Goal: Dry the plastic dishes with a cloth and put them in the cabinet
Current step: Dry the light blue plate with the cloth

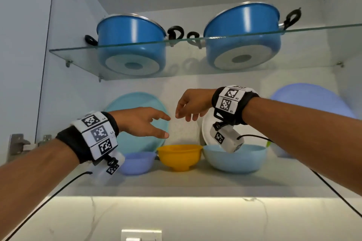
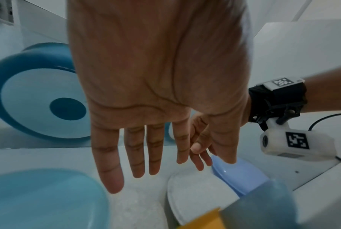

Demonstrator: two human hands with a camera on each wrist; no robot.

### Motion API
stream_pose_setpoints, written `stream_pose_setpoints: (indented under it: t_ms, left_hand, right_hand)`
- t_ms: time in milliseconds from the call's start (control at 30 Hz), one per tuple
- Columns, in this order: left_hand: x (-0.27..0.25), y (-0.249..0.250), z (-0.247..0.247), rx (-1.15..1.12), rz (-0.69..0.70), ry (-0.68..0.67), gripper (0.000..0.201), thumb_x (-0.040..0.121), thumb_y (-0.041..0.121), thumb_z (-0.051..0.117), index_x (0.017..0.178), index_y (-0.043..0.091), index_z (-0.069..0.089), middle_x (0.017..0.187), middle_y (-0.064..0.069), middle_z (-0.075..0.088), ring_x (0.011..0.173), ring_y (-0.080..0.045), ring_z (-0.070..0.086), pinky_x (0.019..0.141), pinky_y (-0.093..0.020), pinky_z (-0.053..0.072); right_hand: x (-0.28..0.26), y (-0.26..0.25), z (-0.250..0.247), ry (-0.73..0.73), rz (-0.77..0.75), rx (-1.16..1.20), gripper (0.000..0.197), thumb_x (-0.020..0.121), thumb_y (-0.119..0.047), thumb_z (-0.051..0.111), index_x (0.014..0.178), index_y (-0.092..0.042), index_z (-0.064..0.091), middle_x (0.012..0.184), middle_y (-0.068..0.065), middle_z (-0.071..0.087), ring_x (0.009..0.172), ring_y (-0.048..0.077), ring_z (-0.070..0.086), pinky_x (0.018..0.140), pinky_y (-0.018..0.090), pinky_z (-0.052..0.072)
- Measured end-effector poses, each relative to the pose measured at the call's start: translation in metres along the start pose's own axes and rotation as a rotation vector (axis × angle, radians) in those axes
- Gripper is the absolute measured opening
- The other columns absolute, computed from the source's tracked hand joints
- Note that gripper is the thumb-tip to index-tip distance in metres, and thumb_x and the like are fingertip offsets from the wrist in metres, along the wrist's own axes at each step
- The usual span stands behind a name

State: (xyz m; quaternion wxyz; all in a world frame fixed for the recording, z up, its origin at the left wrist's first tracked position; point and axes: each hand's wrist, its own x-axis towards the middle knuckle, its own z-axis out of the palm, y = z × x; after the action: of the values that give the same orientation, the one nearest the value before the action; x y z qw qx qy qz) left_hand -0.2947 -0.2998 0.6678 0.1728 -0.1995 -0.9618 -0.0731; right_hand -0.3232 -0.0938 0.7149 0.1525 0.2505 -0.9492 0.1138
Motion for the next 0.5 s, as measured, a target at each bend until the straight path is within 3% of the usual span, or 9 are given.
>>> stream_pose_setpoints:
  t_ms: [167,300,400,500]
  left_hand:
    - [-0.036,0.047,0.028,-0.028,0.117,-0.022,0.065,0.082,0.060,0.067,0.141,0.044,0.046,0.142,0.011,0.051,0.131,-0.012,0.047,0.110,-0.029,0.038]
    - [-0.060,0.077,0.068,-0.075,0.179,-0.035,0.056,0.083,0.056,0.070,0.135,0.043,0.054,0.128,0.019,0.058,0.117,-0.007,0.055,0.098,-0.024,0.043]
    - [-0.078,0.099,0.108,-0.080,0.166,-0.020,0.056,0.084,0.050,0.071,0.136,0.037,0.055,0.133,0.020,0.054,0.122,-0.004,0.050,0.099,-0.021,0.042]
    - [-0.098,0.104,0.137,-0.122,0.180,0.136,0.055,0.082,0.048,0.072,0.134,0.032,0.058,0.134,0.016,0.057,0.124,-0.006,0.052,0.106,-0.026,0.040]
  right_hand:
    - [-0.072,0.013,0.018,-0.037,-0.011,-0.020,0.024,0.091,-0.041,0.067,0.109,-0.027,0.072,0.087,-0.006,0.075,0.079,0.009,0.070,0.075,0.026,0.057]
    - [-0.133,0.024,0.048,0.009,-0.048,-0.110,0.022,0.088,-0.045,0.067,0.106,-0.033,0.073,0.079,-0.012,0.070,0.074,0.007,0.065,0.071,0.025,0.050]
    - [-0.177,0.043,0.077,0.094,-0.031,-0.243,0.026,0.086,-0.054,0.065,0.107,-0.039,0.070,0.092,-0.014,0.066,0.085,0.012,0.060,0.071,0.030,0.043]
    - [-0.217,0.063,0.103,0.223,-0.058,-0.255,0.026,0.089,-0.052,0.061,0.109,-0.038,0.070,0.110,-0.011,0.067,0.101,0.017,0.061,0.078,0.032,0.046]
